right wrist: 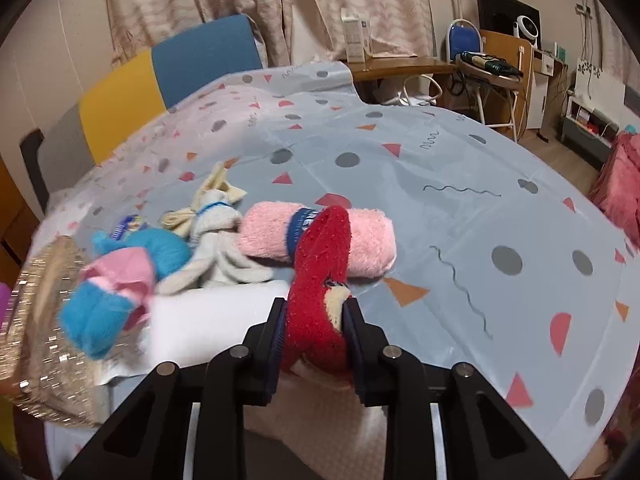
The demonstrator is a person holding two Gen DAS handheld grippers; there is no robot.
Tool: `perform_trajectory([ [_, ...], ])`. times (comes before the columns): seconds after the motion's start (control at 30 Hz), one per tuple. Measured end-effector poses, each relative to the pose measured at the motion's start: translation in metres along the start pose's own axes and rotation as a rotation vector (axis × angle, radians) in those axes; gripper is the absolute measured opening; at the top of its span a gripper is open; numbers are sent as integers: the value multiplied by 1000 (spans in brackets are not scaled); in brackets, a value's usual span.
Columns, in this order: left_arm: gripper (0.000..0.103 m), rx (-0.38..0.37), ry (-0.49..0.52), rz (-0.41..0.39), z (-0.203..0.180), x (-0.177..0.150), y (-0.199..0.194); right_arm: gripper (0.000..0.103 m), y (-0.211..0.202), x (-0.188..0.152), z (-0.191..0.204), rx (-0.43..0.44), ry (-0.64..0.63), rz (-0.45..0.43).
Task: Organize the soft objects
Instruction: 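Grasp the red plush toy with the right tool while the left carries the scrunchie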
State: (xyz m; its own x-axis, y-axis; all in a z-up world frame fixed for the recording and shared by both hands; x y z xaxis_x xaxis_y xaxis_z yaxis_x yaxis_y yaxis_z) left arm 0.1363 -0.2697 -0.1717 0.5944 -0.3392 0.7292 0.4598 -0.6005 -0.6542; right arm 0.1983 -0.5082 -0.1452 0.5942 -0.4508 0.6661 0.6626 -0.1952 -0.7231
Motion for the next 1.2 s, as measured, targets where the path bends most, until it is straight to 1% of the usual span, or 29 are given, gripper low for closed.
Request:
perform_trajectory([
  [0.1,21,-4,-7,-7,4,-1,-8,27,-21,-12,9,38,14,-28],
  [0.2,20,-4,8,-34,5,-1,-22,27,-43,-28,25,68,-9,-69],
  [0.27,20,-4,18,-55,5,0,-34,28,-55,-42,37,112,-15,-81],
  [0.37,20,-8,21,-81,8,-2,-53,27,-65,-60,51,136,-23,-76],
  [0.5,20,-17,-26,-100,21,-2,-76,27,-77,-84,64,156,-19,-66],
  [0.63,20,-26,-72,-152,37,7,-109,28,-89,-102,79,176,-24,-54],
  [0.8,20,-6,-109,-219,66,26,-150,27,-95,-118,95,199,-39,-32],
  [0.9,20,35,-146,-249,96,37,-176,28,-100,-126,106,205,-65,-31],
  [1.0,20,109,-190,-250,134,49,-195,28,-108,-130,116,212,-86,-38],
  [1.07,20,166,-215,-250,167,56,-202,28,-116,-134,120,215,-96,-46],
  [1.17,20,245,-259,-225,212,57,-207,28,-126,-141,124,220,-109,-48],
  [1.2,21,271,-281,-203,231,58,-205,28,-130,-143,125,226,-112,-48],
])
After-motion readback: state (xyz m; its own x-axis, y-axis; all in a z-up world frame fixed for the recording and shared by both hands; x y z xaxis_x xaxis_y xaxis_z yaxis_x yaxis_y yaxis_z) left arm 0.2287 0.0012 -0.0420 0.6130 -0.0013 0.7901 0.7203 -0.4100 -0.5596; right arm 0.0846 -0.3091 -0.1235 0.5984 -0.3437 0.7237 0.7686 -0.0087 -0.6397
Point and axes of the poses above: each gripper's, at about its wrist camera, not at the fingertips, and y roughly the way its jaws point, z to its left, x to its top, the point moved 4 cm from there along y, roughly the way its jaws point, and after that the axes turned 2 degrees about -x, right-handed, at the moved point
